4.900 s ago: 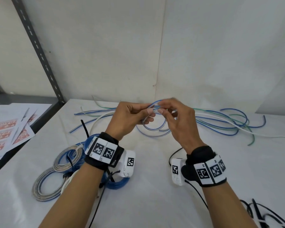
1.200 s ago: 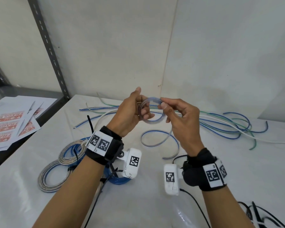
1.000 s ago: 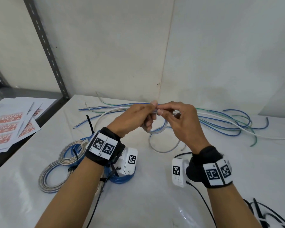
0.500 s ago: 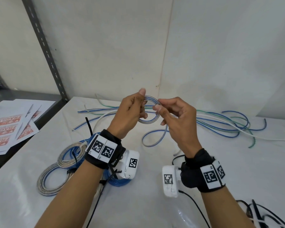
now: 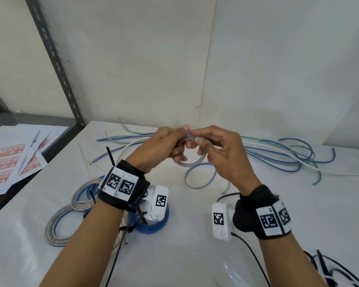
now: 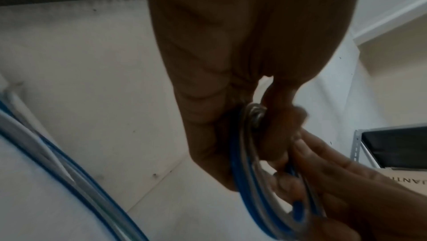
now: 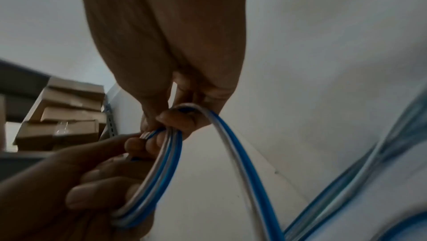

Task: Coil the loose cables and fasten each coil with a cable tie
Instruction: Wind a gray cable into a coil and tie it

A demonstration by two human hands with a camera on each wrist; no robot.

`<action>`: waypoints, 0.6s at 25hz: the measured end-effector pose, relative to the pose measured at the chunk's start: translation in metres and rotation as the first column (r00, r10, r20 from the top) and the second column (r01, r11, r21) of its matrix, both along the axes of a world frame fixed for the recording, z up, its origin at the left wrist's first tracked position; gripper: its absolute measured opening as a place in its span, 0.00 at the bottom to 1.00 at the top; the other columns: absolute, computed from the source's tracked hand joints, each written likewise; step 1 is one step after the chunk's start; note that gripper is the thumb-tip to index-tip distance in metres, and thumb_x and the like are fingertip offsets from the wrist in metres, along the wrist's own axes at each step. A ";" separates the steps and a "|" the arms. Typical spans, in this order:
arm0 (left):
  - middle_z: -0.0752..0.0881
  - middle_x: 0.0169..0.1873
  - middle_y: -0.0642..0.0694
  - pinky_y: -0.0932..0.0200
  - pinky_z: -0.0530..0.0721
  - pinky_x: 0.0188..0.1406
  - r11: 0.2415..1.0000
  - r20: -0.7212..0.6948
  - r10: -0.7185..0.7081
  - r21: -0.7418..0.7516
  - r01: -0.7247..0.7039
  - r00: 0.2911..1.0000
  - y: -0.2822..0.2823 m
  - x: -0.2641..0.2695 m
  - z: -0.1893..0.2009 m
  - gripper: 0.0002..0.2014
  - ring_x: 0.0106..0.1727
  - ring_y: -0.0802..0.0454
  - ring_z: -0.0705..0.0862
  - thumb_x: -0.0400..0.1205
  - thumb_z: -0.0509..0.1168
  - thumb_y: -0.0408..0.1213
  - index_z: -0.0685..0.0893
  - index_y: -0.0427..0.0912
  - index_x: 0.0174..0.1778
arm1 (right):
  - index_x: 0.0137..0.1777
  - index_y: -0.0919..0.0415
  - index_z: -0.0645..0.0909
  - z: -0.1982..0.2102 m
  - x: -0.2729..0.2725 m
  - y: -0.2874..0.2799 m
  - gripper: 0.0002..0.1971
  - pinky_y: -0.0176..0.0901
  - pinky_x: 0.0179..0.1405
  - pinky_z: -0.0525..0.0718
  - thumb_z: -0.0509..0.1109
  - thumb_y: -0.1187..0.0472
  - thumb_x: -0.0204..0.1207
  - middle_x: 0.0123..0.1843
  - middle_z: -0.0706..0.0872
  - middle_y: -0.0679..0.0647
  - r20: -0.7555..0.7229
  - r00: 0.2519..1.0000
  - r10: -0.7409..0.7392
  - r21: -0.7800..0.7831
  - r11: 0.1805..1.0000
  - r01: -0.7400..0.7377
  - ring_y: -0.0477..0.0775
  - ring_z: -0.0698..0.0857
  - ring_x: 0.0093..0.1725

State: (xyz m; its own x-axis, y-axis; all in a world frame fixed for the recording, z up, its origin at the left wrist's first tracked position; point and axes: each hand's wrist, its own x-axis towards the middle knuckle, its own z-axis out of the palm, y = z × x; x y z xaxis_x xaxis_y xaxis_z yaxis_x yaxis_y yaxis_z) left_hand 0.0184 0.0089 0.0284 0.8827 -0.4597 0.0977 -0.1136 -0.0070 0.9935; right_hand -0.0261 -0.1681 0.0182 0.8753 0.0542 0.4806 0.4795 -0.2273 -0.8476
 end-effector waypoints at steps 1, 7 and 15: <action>0.65 0.24 0.52 0.55 0.84 0.41 0.999 0.018 -0.022 0.046 0.021 1.000 -0.001 -0.002 -0.001 0.25 0.25 0.52 0.65 0.93 0.52 0.48 0.78 0.43 0.32 | 0.58 0.58 0.89 0.001 -0.001 -0.002 0.09 0.33 0.31 0.80 0.70 0.67 0.85 0.42 0.92 0.52 0.003 1.000 -0.005 -0.059 0.998 0.005 0.49 0.87 0.37; 0.56 0.26 0.53 0.60 0.73 0.31 0.931 -0.001 0.166 -0.328 -0.157 0.986 -0.006 0.000 0.005 0.22 0.26 0.54 0.57 0.94 0.48 0.50 0.68 0.46 0.34 | 0.56 0.66 0.87 0.002 -0.003 0.014 0.05 0.44 0.32 0.90 0.71 0.68 0.83 0.49 0.94 0.59 -0.013 0.991 -0.130 0.341 0.931 0.126 0.57 0.94 0.46; 0.62 0.20 0.51 0.56 0.80 0.35 0.918 -0.150 0.130 -0.356 -0.176 0.980 -0.016 -0.004 0.007 0.24 0.20 0.53 0.63 0.94 0.49 0.46 0.73 0.40 0.33 | 0.55 0.64 0.87 0.002 0.000 0.011 0.05 0.41 0.29 0.83 0.72 0.69 0.82 0.46 0.94 0.59 0.011 0.994 -0.106 0.348 0.932 0.095 0.56 0.91 0.40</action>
